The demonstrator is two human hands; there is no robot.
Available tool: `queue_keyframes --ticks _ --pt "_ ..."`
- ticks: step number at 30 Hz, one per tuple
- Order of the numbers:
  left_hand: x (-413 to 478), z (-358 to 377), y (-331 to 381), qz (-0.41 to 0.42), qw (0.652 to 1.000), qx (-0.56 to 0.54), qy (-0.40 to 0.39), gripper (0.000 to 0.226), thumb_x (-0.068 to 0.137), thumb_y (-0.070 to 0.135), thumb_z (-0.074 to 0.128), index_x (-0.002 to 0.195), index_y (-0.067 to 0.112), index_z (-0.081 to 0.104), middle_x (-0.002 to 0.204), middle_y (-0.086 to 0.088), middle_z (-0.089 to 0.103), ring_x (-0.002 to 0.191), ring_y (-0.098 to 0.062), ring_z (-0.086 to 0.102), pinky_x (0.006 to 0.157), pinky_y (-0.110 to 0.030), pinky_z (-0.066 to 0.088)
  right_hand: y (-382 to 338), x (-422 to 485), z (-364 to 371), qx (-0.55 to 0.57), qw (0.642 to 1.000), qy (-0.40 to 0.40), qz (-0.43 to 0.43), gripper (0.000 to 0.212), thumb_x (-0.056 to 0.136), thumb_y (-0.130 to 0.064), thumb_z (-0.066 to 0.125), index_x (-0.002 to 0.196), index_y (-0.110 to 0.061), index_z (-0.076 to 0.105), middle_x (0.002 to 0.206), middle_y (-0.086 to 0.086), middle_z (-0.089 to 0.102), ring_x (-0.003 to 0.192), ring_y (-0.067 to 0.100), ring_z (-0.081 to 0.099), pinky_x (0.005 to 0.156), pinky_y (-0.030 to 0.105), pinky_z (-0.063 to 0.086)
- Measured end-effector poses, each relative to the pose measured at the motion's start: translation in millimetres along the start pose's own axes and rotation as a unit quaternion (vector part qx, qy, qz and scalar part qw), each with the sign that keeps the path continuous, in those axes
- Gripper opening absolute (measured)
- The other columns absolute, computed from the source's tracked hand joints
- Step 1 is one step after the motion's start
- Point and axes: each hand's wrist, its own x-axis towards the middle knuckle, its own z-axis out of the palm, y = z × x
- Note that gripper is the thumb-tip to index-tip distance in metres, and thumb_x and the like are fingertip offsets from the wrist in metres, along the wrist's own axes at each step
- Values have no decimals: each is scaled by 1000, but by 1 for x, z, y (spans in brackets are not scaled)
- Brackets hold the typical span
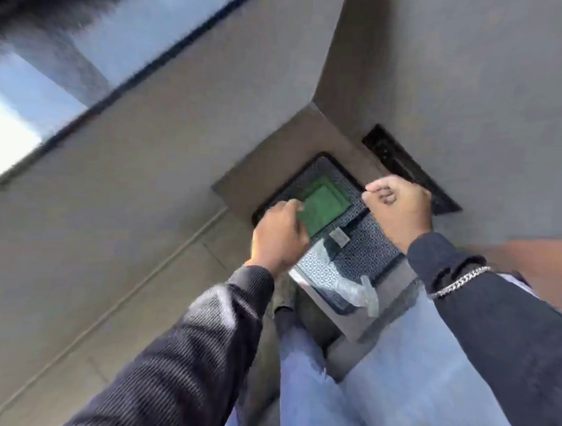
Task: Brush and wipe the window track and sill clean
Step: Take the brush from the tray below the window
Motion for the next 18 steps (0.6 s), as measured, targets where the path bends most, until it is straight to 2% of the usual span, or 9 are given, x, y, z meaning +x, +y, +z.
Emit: queue_keyframes --ticks 2,4,6,7,8,11,14,16,18 --pt "12 41 -13 -60 998 -30 -23 31 86 14 51 112 8 65 113 -16 70 106 -35 63 90 -41 52 46 6 12 23 996 4 92 8 76 -9 73 81 -14 74 68 10 68 63 20 62 70 43 58" --pt "21 83 -28 -135 984 -65 -94 24 90 27 57 98 7 67 101 -15 72 94 -35 67 79 -39 56 90 12 25 31 984 10 175 5 77 -9 75 81 -12 74 71 15 70 65 24 65 73 50 61" --pt "30 121 -41 -167 970 -83 -155 30 91 37 63 87 7 64 84 -8 68 78 -29 67 58 -30 50 122 22 39 43 972 3 232 4 79 -8 75 81 -10 73 71 16 70 61 24 66 71 49 62" --pt "32 137 -46 -168 969 -78 -164 29 90 37 65 89 8 64 80 -6 65 74 -27 66 52 -27 46 134 28 47 48 965 0 256 5 79 -8 77 81 -8 73 72 17 72 58 22 66 69 45 63" --pt "34 147 -48 -168 970 -66 -164 28 89 35 66 95 7 64 81 -6 65 75 -28 66 52 -26 46 141 34 55 50 958 2 283 9 77 -10 79 81 -6 73 73 18 73 54 19 68 64 39 63" --pt "40 176 -52 -159 980 -4 -123 31 86 26 68 108 5 60 98 -12 66 84 -32 67 65 -35 55 158 49 80 87 935 -3 343 27 66 -23 90 70 -6 69 60 12 72 51 17 71 52 28 60" --pt "47 192 -46 -178 981 24 -70 29 84 18 70 107 6 60 98 -12 68 78 -29 63 60 -33 49 165 62 101 94 926 -17 365 34 60 -25 92 68 -8 63 60 14 71 49 22 72 52 33 60" --pt "51 197 -45 -220 974 -14 -56 26 84 12 69 108 5 64 97 -12 70 75 -27 65 56 -30 49 168 67 109 91 919 -17 384 35 56 -21 90 73 -7 63 70 19 72 48 24 71 54 37 62" --pt "55 196 -46 -246 966 -48 -59 21 83 6 68 104 4 68 96 -13 72 70 -24 64 52 -27 49 168 70 110 82 917 1 391 36 52 -21 88 75 -5 66 68 17 73 45 21 70 51 35 60"
